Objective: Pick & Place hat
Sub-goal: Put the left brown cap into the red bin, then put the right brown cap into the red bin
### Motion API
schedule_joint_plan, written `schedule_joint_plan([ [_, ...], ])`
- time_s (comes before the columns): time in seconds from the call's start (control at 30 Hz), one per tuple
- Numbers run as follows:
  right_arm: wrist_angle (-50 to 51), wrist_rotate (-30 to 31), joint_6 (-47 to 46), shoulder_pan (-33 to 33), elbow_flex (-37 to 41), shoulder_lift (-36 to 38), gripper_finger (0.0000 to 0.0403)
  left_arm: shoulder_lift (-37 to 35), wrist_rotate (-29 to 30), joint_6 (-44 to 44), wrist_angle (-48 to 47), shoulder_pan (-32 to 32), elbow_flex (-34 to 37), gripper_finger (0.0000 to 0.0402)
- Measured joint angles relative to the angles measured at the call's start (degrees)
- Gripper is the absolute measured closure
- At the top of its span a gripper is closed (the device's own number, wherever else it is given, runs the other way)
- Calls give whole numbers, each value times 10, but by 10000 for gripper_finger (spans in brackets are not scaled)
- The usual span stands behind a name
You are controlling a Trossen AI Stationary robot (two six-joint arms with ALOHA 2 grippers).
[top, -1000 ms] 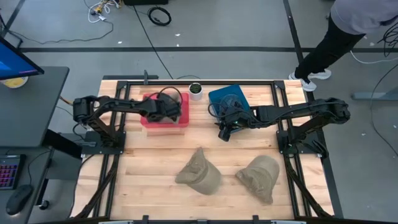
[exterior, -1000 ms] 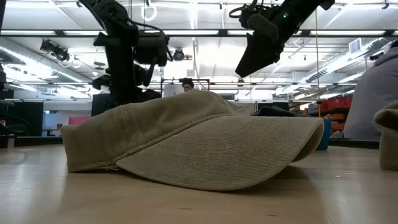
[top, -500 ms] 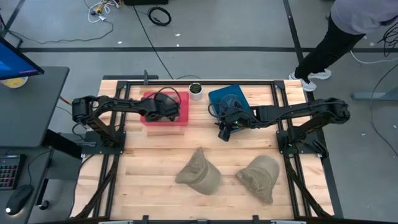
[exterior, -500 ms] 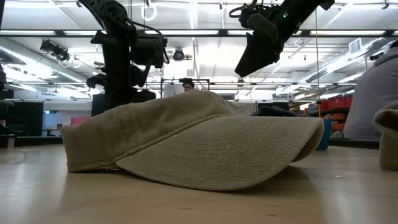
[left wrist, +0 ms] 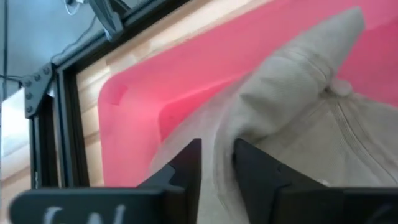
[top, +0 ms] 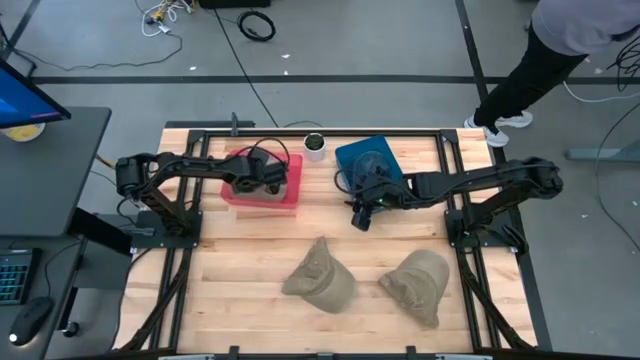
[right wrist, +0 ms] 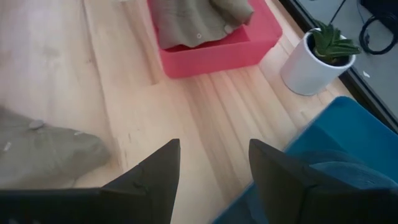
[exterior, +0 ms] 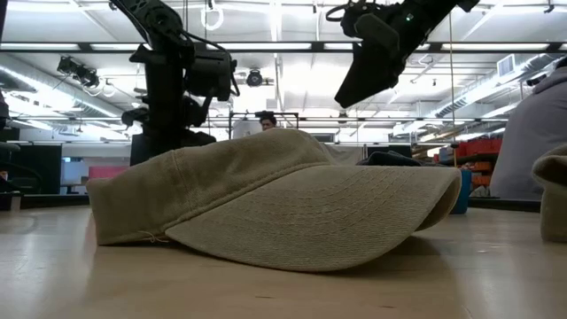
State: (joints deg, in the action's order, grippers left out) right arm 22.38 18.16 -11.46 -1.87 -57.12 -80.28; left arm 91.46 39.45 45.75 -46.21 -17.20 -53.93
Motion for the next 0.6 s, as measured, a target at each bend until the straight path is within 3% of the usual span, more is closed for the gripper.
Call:
schedule_joint_plan([
  [0.2,-21,-35,14,-26,0,-19,206,-1,6,-22,-1,19,-1,260],
  [0.43,-112,-158,49,-57,0,-58,206,-7,5,-96,-2,66,-35,228],
  [0.6,-105,-172,42,-85,0,-66,206,-8,6,-158,3,93,-64,218],
])
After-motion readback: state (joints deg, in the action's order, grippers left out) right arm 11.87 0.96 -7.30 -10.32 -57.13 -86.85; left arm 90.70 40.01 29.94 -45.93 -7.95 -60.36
